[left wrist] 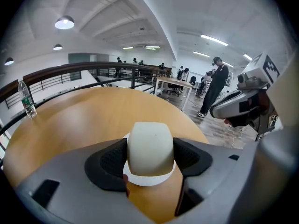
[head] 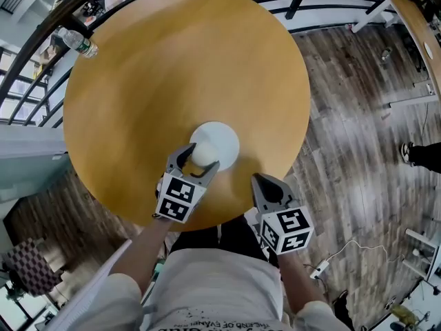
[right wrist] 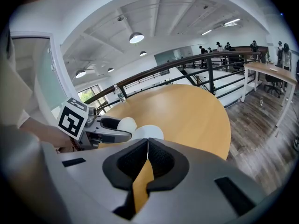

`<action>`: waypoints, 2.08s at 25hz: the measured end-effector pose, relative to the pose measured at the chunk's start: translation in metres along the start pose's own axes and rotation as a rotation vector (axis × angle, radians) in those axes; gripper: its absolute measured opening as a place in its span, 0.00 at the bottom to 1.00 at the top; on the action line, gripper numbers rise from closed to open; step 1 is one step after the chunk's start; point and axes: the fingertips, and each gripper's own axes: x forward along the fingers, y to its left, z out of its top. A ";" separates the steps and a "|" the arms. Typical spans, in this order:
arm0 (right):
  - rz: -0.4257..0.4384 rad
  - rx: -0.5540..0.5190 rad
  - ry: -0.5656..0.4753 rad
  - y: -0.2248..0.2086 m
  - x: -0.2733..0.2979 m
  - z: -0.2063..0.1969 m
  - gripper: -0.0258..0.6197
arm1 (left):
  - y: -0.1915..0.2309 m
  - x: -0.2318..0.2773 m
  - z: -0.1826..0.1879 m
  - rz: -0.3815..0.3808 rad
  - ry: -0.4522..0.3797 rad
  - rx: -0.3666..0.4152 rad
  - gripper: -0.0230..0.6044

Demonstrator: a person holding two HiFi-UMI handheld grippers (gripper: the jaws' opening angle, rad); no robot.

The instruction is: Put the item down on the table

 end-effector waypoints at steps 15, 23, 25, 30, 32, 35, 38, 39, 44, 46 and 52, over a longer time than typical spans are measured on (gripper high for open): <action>-0.012 0.033 0.025 -0.017 0.005 -0.011 0.08 | 0.009 0.054 -0.024 0.013 0.118 0.026 0.55; -0.012 0.040 0.032 -0.021 0.008 -0.013 0.08 | 0.013 0.067 -0.030 0.024 0.160 0.030 0.55; -0.013 0.042 0.035 -0.022 0.010 -0.013 0.08 | 0.014 0.069 -0.031 0.025 0.168 0.027 0.55; -0.008 0.045 0.036 -0.024 0.011 -0.014 0.08 | 0.012 0.074 -0.034 0.023 0.197 0.023 0.55; -0.006 0.046 0.036 -0.025 0.012 -0.015 0.08 | 0.011 0.076 -0.036 0.024 0.204 0.025 0.55; -0.004 0.048 0.034 -0.026 0.013 -0.015 0.08 | 0.011 0.079 -0.037 0.030 0.221 0.030 0.55; -0.005 0.048 0.035 -0.028 0.013 -0.014 0.08 | 0.012 0.081 -0.037 0.036 0.231 0.039 0.55; -0.006 0.047 0.036 -0.028 0.013 -0.014 0.08 | 0.012 0.081 -0.036 0.036 0.233 0.040 0.55; -0.003 0.048 0.036 -0.029 0.013 -0.014 0.08 | 0.011 0.083 -0.036 0.042 0.243 0.046 0.55; -0.002 0.048 0.036 -0.029 0.014 -0.013 0.08 | 0.011 0.084 -0.037 0.044 0.248 0.048 0.55; -0.001 0.049 0.038 -0.030 0.014 -0.014 0.08 | 0.012 0.085 -0.037 0.046 0.262 0.044 0.55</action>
